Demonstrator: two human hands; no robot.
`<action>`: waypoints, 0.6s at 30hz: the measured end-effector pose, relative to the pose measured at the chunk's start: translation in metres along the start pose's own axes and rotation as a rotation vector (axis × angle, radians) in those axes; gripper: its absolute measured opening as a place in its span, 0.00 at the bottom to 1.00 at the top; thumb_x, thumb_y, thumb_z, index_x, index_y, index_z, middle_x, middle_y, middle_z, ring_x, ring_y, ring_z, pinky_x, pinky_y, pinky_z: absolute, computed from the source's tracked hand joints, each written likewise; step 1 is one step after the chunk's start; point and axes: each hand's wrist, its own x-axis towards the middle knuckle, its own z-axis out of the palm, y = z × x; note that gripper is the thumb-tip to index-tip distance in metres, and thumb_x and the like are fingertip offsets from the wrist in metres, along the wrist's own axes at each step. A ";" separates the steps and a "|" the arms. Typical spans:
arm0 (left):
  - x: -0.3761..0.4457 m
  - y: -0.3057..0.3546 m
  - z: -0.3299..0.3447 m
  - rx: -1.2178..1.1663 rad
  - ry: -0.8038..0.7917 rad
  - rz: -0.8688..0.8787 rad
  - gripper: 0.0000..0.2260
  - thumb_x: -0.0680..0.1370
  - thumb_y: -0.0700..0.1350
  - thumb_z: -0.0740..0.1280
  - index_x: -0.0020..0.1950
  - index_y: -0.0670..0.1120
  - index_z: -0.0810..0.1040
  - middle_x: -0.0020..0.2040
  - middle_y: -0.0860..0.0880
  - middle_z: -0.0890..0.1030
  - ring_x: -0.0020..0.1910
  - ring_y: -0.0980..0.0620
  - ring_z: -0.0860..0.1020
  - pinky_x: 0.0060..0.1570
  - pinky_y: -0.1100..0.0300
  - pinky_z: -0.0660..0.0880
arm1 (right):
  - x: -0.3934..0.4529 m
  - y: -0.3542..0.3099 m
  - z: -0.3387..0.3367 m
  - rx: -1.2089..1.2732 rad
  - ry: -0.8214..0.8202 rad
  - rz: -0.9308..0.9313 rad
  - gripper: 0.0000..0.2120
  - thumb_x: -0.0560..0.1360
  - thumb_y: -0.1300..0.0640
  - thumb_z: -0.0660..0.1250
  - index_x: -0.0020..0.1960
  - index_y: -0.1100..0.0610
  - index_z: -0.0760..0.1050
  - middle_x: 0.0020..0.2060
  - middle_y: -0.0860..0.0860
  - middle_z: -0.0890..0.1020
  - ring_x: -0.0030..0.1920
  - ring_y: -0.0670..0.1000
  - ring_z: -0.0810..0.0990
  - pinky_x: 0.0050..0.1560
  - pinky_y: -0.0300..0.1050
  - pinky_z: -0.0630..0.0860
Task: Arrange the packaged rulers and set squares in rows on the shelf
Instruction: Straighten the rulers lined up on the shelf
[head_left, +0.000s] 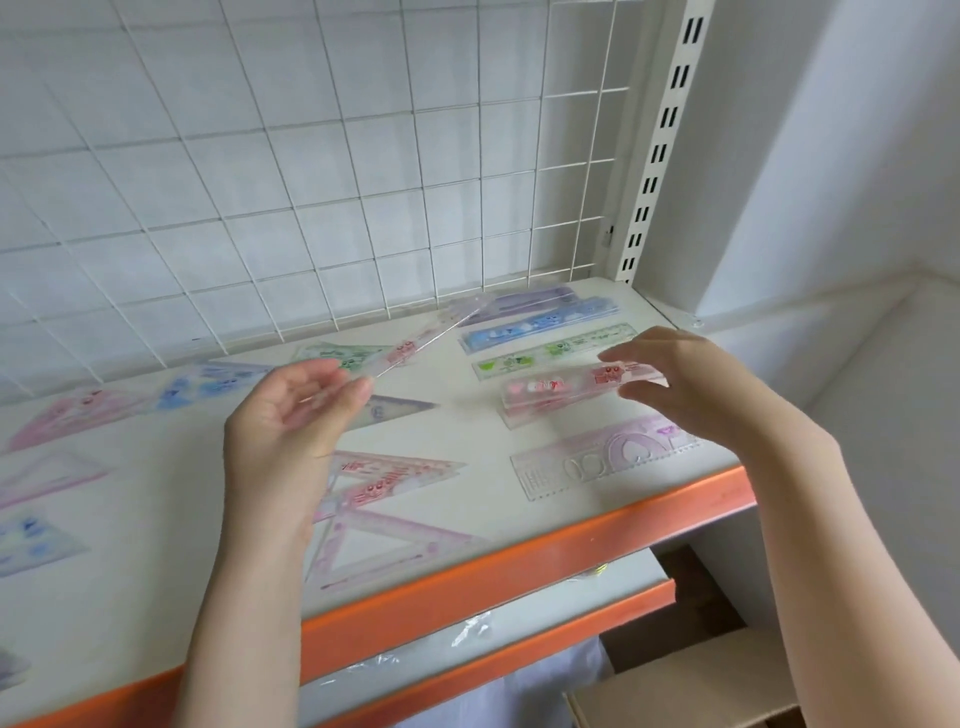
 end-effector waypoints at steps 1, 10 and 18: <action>0.000 0.000 0.003 0.025 -0.008 0.025 0.09 0.70 0.38 0.73 0.45 0.51 0.78 0.43 0.54 0.80 0.39 0.67 0.78 0.42 0.74 0.73 | 0.004 0.002 0.000 -0.006 -0.019 -0.006 0.18 0.75 0.60 0.68 0.64 0.50 0.76 0.59 0.51 0.77 0.59 0.54 0.75 0.60 0.46 0.69; 0.001 -0.001 0.043 0.216 -0.114 0.119 0.09 0.70 0.40 0.74 0.42 0.53 0.79 0.40 0.59 0.81 0.37 0.67 0.78 0.42 0.74 0.72 | 0.031 0.010 0.005 -0.033 -0.178 -0.061 0.21 0.74 0.58 0.69 0.66 0.48 0.73 0.64 0.48 0.75 0.66 0.50 0.69 0.65 0.42 0.63; 0.013 -0.007 0.094 0.249 -0.300 0.131 0.10 0.69 0.41 0.75 0.43 0.54 0.78 0.41 0.58 0.80 0.40 0.67 0.76 0.48 0.68 0.71 | 0.010 0.038 -0.006 0.029 -0.049 0.099 0.18 0.77 0.59 0.65 0.66 0.51 0.73 0.61 0.51 0.77 0.61 0.52 0.74 0.59 0.43 0.67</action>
